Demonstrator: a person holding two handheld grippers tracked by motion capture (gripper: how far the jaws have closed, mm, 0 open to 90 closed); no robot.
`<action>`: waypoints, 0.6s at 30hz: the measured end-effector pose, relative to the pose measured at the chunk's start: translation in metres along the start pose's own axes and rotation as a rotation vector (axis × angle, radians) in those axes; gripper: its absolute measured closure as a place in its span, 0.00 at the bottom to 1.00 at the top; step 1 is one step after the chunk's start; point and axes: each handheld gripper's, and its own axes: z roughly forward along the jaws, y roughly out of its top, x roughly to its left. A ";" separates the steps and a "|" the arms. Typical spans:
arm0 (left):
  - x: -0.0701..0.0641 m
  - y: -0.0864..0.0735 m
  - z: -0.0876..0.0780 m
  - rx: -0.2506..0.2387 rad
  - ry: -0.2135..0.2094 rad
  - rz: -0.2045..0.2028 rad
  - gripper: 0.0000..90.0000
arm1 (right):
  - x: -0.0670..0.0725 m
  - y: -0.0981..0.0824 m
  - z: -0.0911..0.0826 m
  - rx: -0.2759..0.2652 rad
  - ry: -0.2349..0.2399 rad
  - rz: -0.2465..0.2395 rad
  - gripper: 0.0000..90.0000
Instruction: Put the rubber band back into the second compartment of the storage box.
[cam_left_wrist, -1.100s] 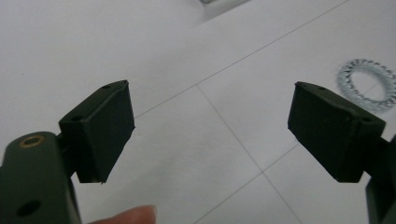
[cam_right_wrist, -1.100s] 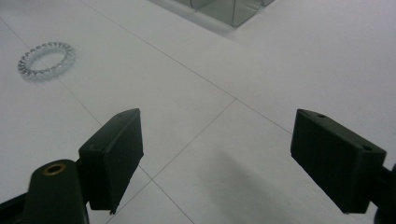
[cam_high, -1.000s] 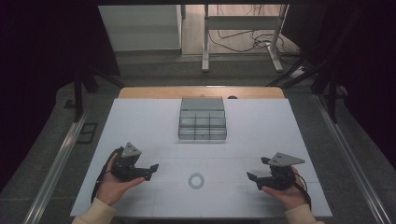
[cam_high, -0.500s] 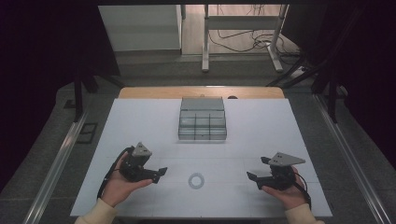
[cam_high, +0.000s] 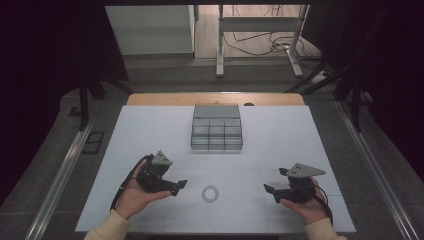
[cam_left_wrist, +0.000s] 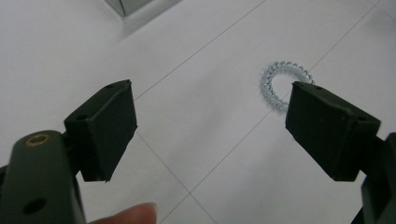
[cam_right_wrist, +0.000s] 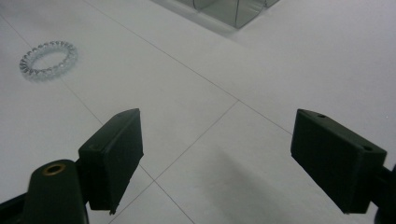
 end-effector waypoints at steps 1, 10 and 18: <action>-0.001 0.002 0.001 0.003 0.000 0.001 0.19 | 0.000 0.000 0.000 0.002 -0.001 -0.002 0.19; -0.008 0.011 0.005 0.019 -0.009 0.022 0.20 | 0.001 0.000 0.000 0.004 -0.003 -0.002 0.18; -0.009 0.017 0.009 0.027 -0.018 0.027 0.20 | 0.001 0.000 0.000 0.008 -0.005 -0.002 0.18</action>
